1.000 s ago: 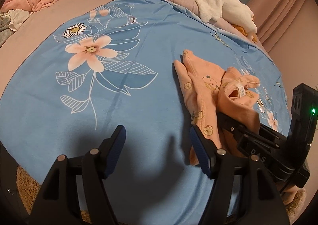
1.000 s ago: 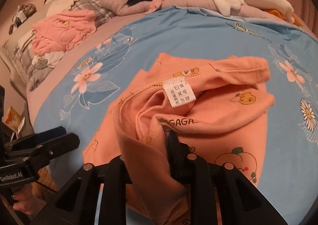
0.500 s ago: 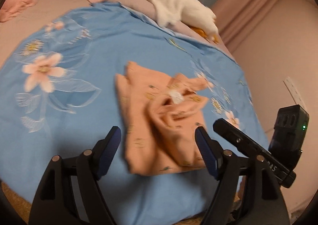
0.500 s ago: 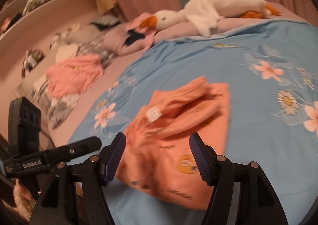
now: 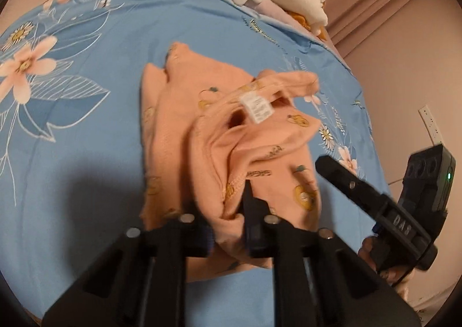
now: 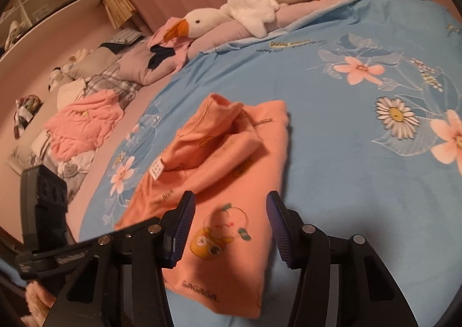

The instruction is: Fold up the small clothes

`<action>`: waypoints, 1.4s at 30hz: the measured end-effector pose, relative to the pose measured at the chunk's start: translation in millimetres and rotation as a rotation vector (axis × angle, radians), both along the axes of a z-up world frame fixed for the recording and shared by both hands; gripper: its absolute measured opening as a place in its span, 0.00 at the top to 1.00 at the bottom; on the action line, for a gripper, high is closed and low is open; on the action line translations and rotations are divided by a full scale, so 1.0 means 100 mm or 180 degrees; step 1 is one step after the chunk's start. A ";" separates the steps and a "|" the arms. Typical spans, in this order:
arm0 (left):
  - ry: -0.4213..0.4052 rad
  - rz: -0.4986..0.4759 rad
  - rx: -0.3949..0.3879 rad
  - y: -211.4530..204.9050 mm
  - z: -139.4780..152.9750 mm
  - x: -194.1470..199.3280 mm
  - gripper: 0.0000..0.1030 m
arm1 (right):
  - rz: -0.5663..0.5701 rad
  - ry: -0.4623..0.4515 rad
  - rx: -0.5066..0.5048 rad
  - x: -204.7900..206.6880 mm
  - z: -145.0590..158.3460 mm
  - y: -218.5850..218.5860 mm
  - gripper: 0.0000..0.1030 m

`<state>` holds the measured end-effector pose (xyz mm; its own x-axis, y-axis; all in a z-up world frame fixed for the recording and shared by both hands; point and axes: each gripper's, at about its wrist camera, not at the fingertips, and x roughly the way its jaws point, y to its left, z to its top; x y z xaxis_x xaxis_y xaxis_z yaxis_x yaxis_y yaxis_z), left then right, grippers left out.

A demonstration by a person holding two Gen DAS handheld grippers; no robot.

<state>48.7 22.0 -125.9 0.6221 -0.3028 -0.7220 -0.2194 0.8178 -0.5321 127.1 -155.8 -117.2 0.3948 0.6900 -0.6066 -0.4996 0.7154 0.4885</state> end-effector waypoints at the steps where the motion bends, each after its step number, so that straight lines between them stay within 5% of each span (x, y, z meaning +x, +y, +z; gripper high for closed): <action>1: -0.0003 0.0019 -0.0069 0.03 -0.01 -0.03 0.87 | 0.0033 0.0006 -0.0001 -0.01 0.00 0.02 0.53; 14: -0.0061 0.0057 -0.0109 0.17 0.05 -0.26 0.88 | 0.0557 0.0010 -0.0170 0.22 0.05 0.67 0.77; 27: 0.0042 0.0080 -0.0083 0.21 -0.07 -0.36 0.88 | 0.0692 0.0063 -0.0446 0.35 -0.12 1.09 0.77; 32: 0.0018 -0.0026 0.0013 0.18 0.03 -0.38 0.77 | 0.0608 -0.0055 -0.0575 0.30 -0.05 1.07 0.77; 33: -0.0018 -0.0043 0.0031 0.19 0.08 -0.39 0.71 | 0.0569 -0.0095 -0.0589 0.29 -0.02 1.05 0.75; 35: -0.0160 -0.0021 0.0100 0.20 0.21 -0.40 0.31 | 0.0463 -0.0190 -0.0636 0.27 0.06 0.99 0.62; 38: -0.0363 0.0110 0.0318 0.24 0.39 -0.37 0.18 | 0.0286 -0.0373 -0.0653 0.23 0.22 0.82 0.40; 42: -0.0277 0.0188 0.0313 0.33 0.35 -0.21 0.12 | 0.0036 -0.0506 -0.0643 0.18 0.36 0.50 0.16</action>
